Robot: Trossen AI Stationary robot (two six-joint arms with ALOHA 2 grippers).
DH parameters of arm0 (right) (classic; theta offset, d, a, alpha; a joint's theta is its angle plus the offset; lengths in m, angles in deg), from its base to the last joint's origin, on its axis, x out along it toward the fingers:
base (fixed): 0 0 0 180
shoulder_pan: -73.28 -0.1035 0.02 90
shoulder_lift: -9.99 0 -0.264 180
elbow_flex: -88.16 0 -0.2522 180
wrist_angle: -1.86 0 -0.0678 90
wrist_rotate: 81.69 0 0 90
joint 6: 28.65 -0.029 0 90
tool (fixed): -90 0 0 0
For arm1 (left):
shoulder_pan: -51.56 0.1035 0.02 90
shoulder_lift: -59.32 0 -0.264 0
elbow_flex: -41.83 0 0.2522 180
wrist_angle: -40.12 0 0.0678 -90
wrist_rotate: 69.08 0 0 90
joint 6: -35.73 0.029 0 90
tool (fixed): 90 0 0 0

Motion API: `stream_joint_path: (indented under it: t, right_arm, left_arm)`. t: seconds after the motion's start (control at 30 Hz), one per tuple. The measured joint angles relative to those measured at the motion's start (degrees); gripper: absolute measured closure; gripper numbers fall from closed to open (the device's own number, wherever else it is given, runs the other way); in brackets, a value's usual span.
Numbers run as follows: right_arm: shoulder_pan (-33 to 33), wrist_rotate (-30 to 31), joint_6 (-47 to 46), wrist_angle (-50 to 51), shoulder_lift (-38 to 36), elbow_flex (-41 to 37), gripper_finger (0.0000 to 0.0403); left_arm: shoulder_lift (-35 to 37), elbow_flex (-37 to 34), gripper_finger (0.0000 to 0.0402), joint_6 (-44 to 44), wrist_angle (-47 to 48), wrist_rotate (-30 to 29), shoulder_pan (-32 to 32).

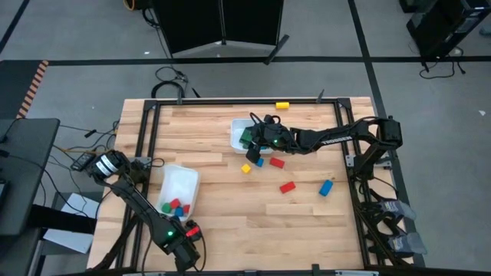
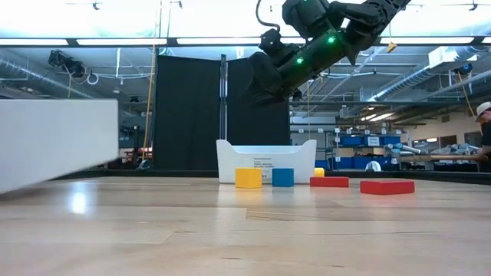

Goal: Sort blocks by size
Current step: Put the square yellow block into the bottom white bin

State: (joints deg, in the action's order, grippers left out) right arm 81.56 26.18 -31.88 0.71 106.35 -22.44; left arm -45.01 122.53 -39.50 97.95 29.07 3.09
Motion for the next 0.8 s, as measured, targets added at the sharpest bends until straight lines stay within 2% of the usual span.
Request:
stream_joint_path:
  t: [0.37,0.5,0.67,0.8]
  right_arm:
    - [0.0,0.0,-0.02,0.02,0.0,0.0,0.0157]
    - [0.0,0.0,-0.02,0.01,0.0,0.0,0.0157]
    - [0.0,0.0,-0.04,0.01,0.0,0.0,0.0157]
    - [0.0,0.0,-0.04,0.0,0.0,0.0,0.0158]
  left_arm:
    - [0.04,0.3,0.0085,-0.86,-0.15,0.39,-0.02]
    - [0.04,1.68,0.0085,-1.88,4.11,0.5,-0.02]
    - [0.09,4.83,0.0085,-1.57,7.89,-2.23,-0.02]
    - [0.05,5.31,0.0085,-1.46,7.02,-3.84,-0.02]
